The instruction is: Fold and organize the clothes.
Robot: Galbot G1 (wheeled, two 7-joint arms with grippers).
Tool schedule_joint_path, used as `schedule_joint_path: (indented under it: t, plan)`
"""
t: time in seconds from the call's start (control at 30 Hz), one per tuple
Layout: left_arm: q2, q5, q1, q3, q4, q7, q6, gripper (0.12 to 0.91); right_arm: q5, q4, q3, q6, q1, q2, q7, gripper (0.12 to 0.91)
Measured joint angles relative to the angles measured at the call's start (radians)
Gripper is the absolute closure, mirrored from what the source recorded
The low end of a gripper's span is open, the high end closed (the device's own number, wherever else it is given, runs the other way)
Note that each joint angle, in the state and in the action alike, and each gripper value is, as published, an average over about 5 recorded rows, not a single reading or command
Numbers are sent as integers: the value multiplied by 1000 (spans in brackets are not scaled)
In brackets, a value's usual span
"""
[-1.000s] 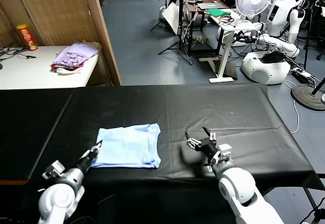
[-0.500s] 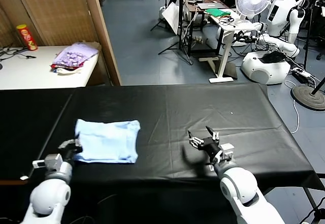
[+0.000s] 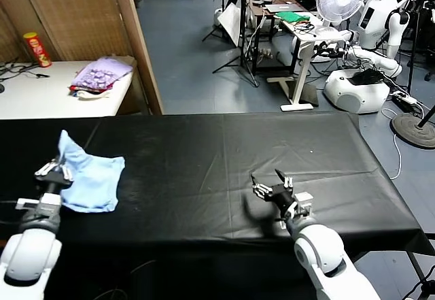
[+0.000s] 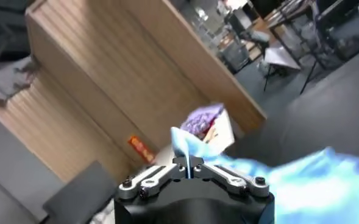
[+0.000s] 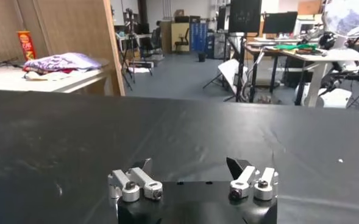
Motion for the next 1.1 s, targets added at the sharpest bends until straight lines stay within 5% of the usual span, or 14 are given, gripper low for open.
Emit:
schedule_joint_path:
  t: [0.2, 0.47, 0.6, 0.83, 0.93, 1.1]
  plan:
    - [-83, -242, -60, 206, -41, -36, 47, 888, -11, 11, 15, -1, -21, -6, -5, 227]
    - [-243, -247, -119, 436, 36, -48, 10, 874, -4, 8, -1, -12, -13, -21, -21, 227]
    - [-306, -180, -126, 504, 77, -6, -51, 718, 46, 8, -20, -36, 5, -31, -41, 227]
    - [-325, -162, -121, 563, 72, 122, -219, 331, 183, 5, -56, -99, 49, -44, -43, 227]
    - [-311, -184, -117, 552, 44, 125, -238, 249, 254, -21, -86, -117, 87, -29, -22, 227]
    - [-267, -201, -91, 499, -15, 107, -254, 233, 370, -115, -152, -130, 181, 27, 25, 227]
